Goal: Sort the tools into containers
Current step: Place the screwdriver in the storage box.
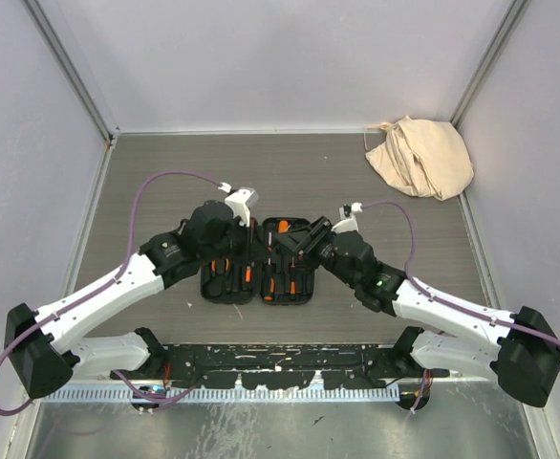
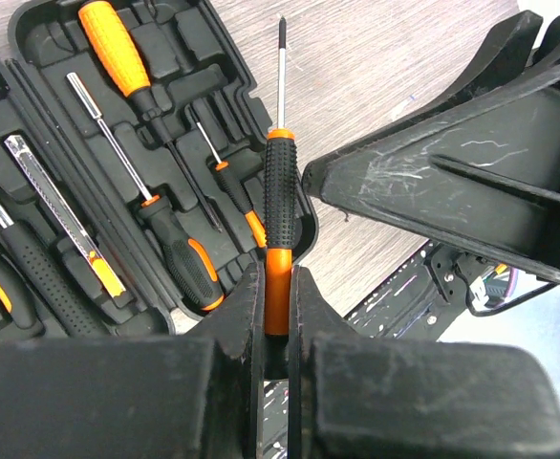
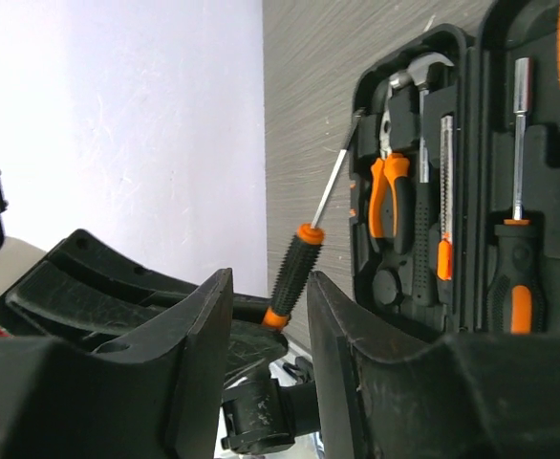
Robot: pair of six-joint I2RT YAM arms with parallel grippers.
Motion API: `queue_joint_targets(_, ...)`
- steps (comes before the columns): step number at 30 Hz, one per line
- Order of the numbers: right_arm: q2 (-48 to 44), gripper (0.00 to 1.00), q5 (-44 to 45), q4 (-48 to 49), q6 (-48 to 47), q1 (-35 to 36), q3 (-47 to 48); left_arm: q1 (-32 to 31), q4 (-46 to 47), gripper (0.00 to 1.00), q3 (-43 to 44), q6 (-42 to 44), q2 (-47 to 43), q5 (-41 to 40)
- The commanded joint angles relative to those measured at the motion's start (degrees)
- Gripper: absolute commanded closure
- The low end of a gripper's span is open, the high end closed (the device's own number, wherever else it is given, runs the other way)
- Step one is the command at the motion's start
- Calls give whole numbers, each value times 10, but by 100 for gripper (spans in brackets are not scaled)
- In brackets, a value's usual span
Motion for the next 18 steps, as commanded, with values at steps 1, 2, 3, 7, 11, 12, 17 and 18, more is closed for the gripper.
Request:
queue_joint_targets(1, -7, 58, 48, -19, 18, 5, 3, -3, 39, 100, -1, -2, -22, 4)
queue_joint_targets(2, -6, 58, 48, -14, 20, 4, 0, -3, 40, 100, -1, -2, -21, 7)
queue_joint_targets(3, -5, 58, 46, -8, 22, 5, -1, -3, 42, 100, -1, -2, -21, 10)
queue_joint_targets(7, 7, 58, 40, 20, 23, 5, -4, -4, 51, 100, -6, -3, -20, 28)
queue_joint_targets(11, 16, 62, 34, 60, 23, 4, -8, -6, 59, 100, -12, -4, -21, 40)
queue_joint_targets(12, 19, 63, 34, 64, 22, 4, -7, -6, 59, 100, -13, -5, -21, 40)
queue_joint_targets(17, 22, 74, 34, 65, 18, 4, -8, -6, 58, 100, -14, -2, -24, 38)
queue_joint_targets(18, 19, 77, 34, 61, 13, 5, -8, -7, 59, 100, -14, -1, -25, 37)
